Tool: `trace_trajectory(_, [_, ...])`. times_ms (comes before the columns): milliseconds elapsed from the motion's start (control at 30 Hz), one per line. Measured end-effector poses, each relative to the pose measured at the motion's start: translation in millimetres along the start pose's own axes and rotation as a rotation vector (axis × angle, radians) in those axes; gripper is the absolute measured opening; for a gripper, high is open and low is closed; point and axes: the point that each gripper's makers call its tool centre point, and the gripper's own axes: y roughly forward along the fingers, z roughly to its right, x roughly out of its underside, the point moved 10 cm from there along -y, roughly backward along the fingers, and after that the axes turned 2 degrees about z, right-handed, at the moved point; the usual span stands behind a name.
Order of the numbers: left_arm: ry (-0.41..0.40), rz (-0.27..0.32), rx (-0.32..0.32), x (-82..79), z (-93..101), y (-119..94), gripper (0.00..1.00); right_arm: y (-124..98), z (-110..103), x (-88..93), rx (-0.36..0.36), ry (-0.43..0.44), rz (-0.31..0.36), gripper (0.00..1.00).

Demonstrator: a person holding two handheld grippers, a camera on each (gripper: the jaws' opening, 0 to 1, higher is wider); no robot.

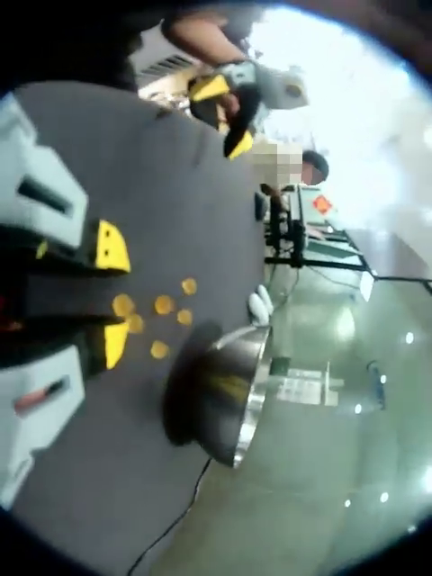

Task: Pick up the QQ candy scattered on the table and place it into the stainless steel bowl on the table

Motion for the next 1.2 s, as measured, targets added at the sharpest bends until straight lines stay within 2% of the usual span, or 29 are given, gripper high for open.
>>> trace_trajectory(267, [0.0,-0.002,-0.001,-1.5,4.0,1.4,0.48,11.8,3.5,-2.4,0.002,0.019,0.001,0.17])
trace_trajectory(433, [0.003,-0.008,-0.001,-1.3,4.8,1.0,0.48,11.5,1.8,-1.9,0.006,0.032,0.005,0.16])
trace_trajectory(533, [0.004,-0.009,-0.002,-1.9,5.8,1.7,0.48,11.4,2.0,-1.4,0.014,0.033,0.009,0.11])
trace_trajectory(833, [-0.001,-0.012,0.0,-0.4,5.8,3.1,0.48,8.1,2.2,-2.4,0.017,0.05,0.022,0.1])
trace_trajectory(933, [0.002,-0.012,0.0,-1.5,4.4,2.9,0.48,-1.8,2.1,-15.2,0.016,0.083,0.078,0.1])
trace_trajectory(1033, [0.004,-0.008,0.0,-2.9,0.3,3.0,0.48,-9.5,5.6,-30.1,0.029,0.065,0.123,0.1])
trace_trajectory(1200, [0.002,-0.008,-0.002,-2.8,0.7,5.8,0.48,-19.5,20.0,-64.8,0.098,0.034,0.226,0.1])
